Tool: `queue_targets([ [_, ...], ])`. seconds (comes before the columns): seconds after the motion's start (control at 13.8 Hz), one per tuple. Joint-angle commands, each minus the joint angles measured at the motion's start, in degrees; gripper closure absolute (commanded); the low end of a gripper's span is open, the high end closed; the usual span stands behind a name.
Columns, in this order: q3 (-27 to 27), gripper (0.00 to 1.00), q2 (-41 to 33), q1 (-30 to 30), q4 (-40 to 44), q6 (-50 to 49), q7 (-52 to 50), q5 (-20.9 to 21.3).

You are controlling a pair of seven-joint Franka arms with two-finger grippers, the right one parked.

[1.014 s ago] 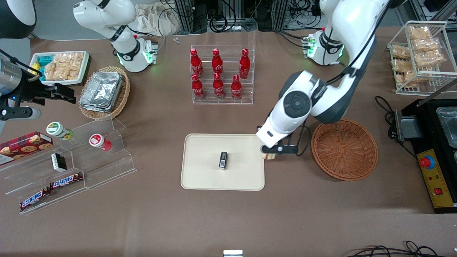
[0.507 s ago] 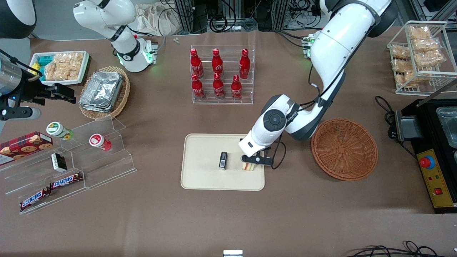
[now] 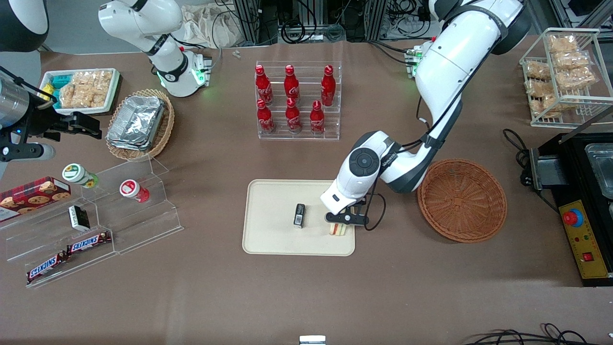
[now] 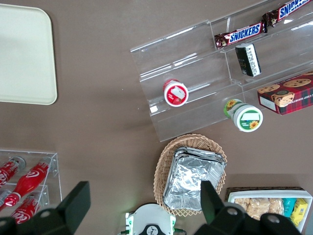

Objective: Place sandwich from basket to tray

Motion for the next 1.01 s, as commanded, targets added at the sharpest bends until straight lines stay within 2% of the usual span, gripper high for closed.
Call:
queue_targets([
  [0.0, 0.13, 0.0, -0.32, -0.1, 1.32, -0.08, -4.64, 2.24],
  [0.14, 0.13, 0.0, -3.91, 0.43, 0.62, -1.22, -6.05, 2.07],
  [0.29, -0.05, 0.0, -8.39, 2.36, 0.53, -7.34, -5.62, 1.02],
  [0.43, -0.31, 0.0, -14.01, 4.3, 0.44, -13.59, -4.84, -3.88],
  [0.72, 0.21, 0.0, -23.78, 10.61, 0.7, -28.79, 6.74, -10.92],
  [0.87, 0.13, 0.0, -28.08, 16.06, 0.71, -34.42, 12.02, -11.99],
  [0.94, 1.6, 0.0, -30.11, 16.51, 0.79, -37.67, 15.0, -13.12],
])
